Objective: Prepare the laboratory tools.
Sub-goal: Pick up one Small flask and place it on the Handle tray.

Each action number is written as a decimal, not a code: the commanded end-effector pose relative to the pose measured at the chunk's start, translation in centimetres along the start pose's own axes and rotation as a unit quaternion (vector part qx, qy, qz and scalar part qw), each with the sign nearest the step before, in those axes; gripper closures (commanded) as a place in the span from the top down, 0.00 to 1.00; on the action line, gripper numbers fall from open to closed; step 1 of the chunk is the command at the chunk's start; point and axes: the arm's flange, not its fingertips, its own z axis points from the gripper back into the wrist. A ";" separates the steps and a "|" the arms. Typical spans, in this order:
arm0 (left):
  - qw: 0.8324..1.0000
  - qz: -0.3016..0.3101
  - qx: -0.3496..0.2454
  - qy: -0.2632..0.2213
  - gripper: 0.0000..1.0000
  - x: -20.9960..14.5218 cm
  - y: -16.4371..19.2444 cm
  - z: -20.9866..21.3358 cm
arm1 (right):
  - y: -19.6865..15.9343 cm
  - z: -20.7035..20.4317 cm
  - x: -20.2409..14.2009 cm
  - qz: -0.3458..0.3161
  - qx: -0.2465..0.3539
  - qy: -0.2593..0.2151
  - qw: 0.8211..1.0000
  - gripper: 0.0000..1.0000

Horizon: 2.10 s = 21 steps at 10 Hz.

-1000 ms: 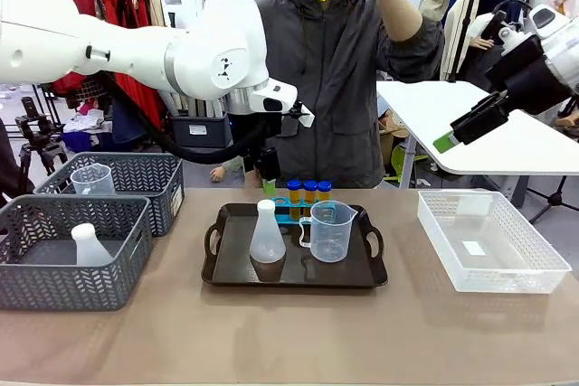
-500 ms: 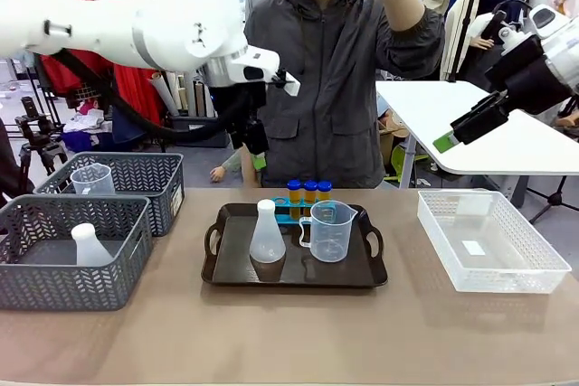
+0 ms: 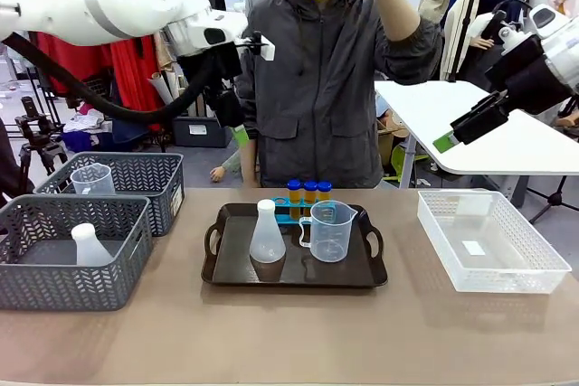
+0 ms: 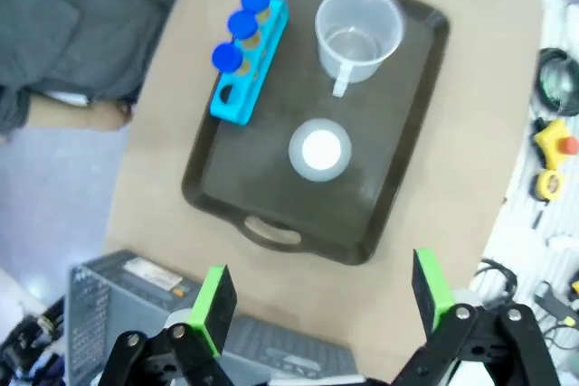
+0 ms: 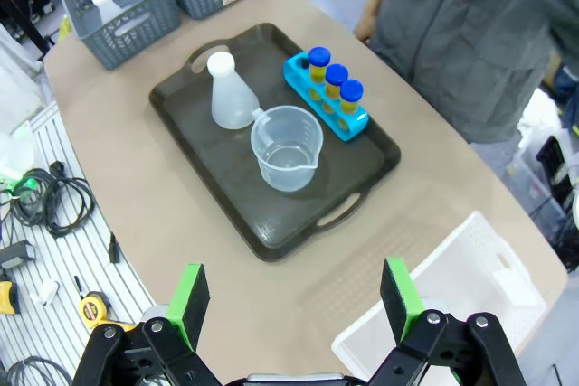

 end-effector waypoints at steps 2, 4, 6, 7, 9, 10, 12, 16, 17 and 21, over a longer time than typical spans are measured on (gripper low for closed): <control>0.997 -0.045 -0.030 -0.062 1.00 -2.0 1.0 2.4 | -0.1 0.0 0.1 -0.003 0.009 -0.009 1.000 1.00; 0.994 -0.051 -0.033 -0.090 1.00 -3.0 1.8 4.0 | -0.1 0.0 0.1 -0.003 0.009 -0.009 1.000 1.00; 0.992 -0.079 -0.025 -0.100 1.00 -3.6 3.0 4.9 | -0.1 0.0 0.1 -0.003 0.009 -0.009 1.000 1.00; 0.992 -0.084 -0.012 -0.098 1.00 -3.5 2.9 4.6 | -0.1 0.0 0.1 -0.003 0.009 -0.009 1.000 1.00; 0.993 -0.067 -0.014 -0.092 1.00 -3.1 3.1 4.9 | -0.1 0.0 0.1 -0.003 0.009 -0.009 1.000 1.00; 0.993 -0.067 -0.014 -0.092 1.00 -3.1 3.1 4.9 | -0.1 0.0 0.1 -0.003 0.009 -0.009 1.000 1.00; 0.993 -0.067 -0.014 -0.092 1.00 -3.1 3.1 4.9 | -0.1 0.0 0.1 -0.003 0.009 -0.009 1.000 1.00; 0.989 -0.080 -0.050 -0.115 1.00 -4.8 5.2 3.7 | -0.1 0.0 0.1 -0.003 0.009 -0.009 1.000 1.00; 0.988 -0.083 -0.057 -0.119 1.00 -5.2 5.7 3.6 | -0.1 0.0 0.1 -0.003 0.009 -0.009 1.000 1.00; 0.986 -0.117 -0.042 -0.112 1.00 -7.0 6.3 3.0 | -0.1 0.0 0.1 -0.003 0.009 -0.009 1.000 1.00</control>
